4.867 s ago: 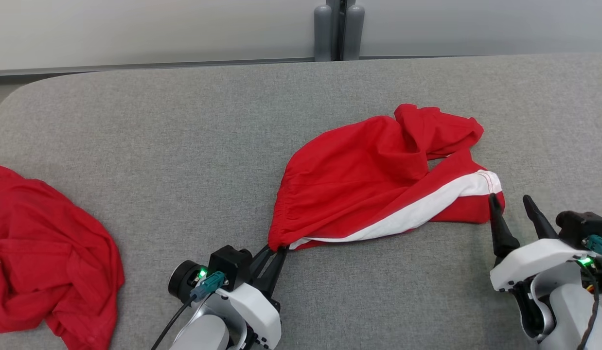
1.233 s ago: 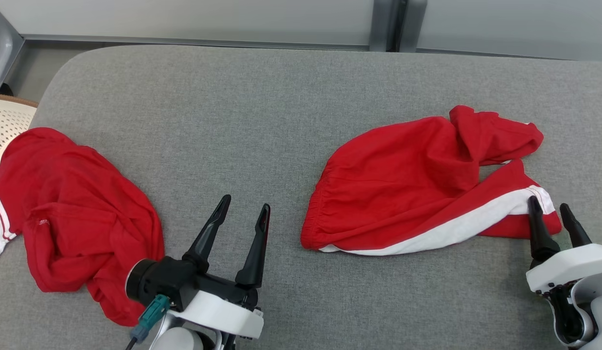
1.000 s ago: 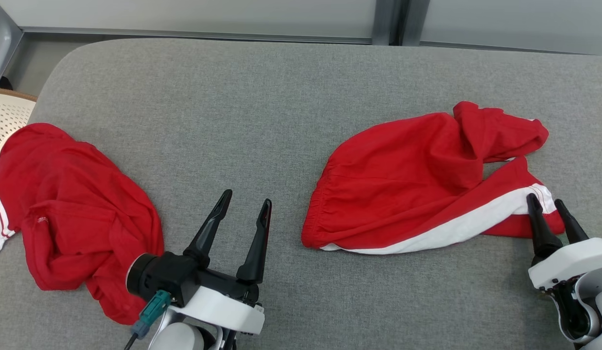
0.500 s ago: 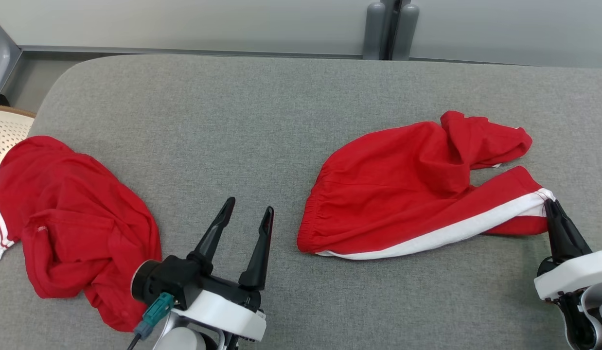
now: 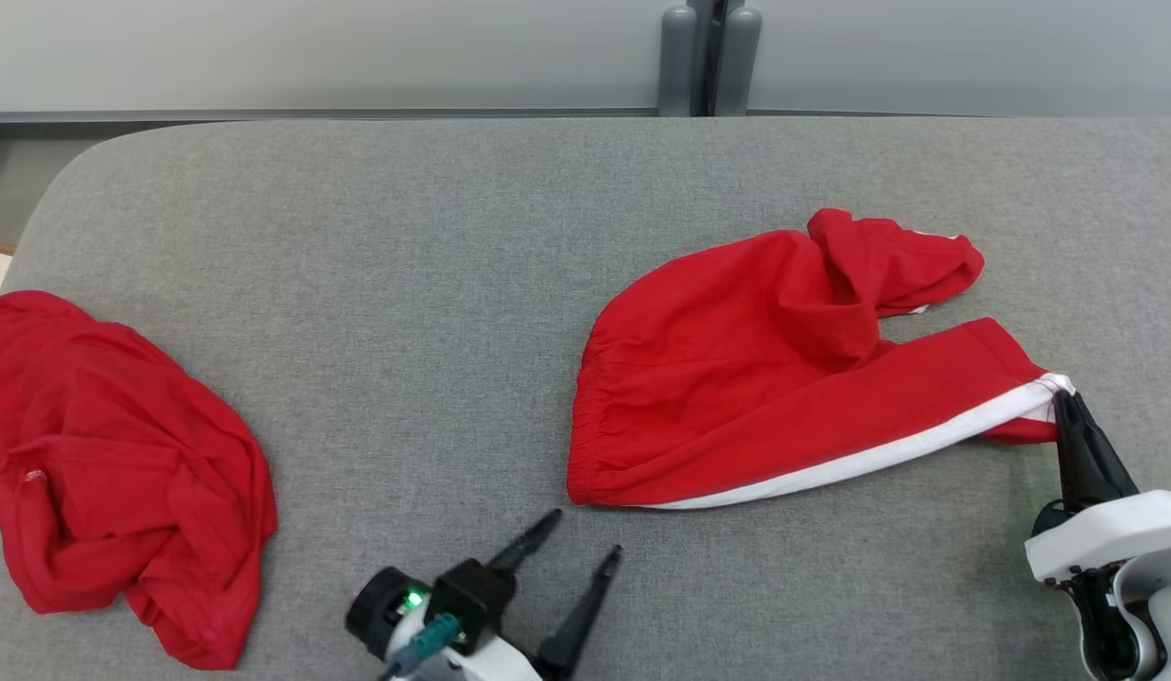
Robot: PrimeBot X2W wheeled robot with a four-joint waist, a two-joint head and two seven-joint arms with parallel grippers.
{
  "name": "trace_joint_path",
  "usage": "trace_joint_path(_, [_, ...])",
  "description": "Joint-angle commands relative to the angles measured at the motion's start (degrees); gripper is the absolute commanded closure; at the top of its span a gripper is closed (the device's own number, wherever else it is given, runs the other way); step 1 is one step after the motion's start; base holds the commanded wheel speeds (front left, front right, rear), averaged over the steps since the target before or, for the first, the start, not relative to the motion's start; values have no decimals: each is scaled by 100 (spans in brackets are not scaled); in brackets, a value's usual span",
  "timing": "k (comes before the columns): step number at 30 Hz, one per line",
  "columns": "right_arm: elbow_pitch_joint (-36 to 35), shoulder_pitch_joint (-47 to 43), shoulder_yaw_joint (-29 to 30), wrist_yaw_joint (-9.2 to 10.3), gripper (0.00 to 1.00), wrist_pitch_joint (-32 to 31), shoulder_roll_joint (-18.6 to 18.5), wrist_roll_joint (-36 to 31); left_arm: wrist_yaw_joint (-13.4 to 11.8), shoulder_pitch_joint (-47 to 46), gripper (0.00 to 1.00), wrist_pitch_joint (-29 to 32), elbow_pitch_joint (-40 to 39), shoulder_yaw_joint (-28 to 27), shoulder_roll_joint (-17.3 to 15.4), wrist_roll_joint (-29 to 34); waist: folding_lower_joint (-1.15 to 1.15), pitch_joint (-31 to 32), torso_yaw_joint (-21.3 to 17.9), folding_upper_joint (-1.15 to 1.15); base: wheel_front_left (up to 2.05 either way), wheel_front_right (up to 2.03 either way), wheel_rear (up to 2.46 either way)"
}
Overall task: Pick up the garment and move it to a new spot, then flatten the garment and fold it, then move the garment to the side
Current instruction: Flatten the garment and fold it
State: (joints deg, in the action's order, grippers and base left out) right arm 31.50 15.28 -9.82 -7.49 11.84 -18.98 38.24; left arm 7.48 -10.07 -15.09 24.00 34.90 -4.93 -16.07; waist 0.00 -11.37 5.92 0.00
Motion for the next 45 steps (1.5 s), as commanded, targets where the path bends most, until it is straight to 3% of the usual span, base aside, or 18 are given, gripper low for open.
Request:
trace_joint_path(1, [-3,50,-8,0,100,-15,13,-44,-6,-178,0,-11,148,-42,-36,-6,0,-3,-32,0,0,0,0])
trace_joint_path(8, [-70,100,-59,0,100,-54,40,-57,-4,-626,0,-11,920,-31,78,66,0,-52,-140,0,0,0,0])
trace_joint_path(18, [-76,135,-52,0,100,-98,30,-81,-3,-902,0,-11,938,148,159,-59,0,-167,-198,0,0,0,0])
trace_joint_path(19, [-72,133,-53,0,100,-102,33,-85,-3,-921,15,-11,933,170,161,-67,0,-170,-201,0,0,0,0])
trace_joint_path(20, [-67,127,-55,0,100,-105,34,-91,-4,-937,50,-11,928,183,162,-84,0,-171,-201,0,0,0,0])
trace_joint_path(21, [-63,126,-56,0,100,-104,33,-94,-4,-944,100,-11,922,203,163,-112,0,-170,-201,0,0,0,0])
trace_joint_path(32, [-24,139,-9,0,100,10,-2,-199,-3,-823,100,-11,829,297,99,-217,0,10,-118,0,0,0,0])
trace_joint_path(40, [-458,340,63,0,100,209,-202,-575,-3,-927,100,-11,-12,28,-179,-352,0,382,-60,0,0,0,0])
trace_joint_path(45, [-1014,586,167,0,100,261,-290,-867,-2,-1345,100,-10,-656,-4,-388,-801,0,728,-49,0,0,0,0])
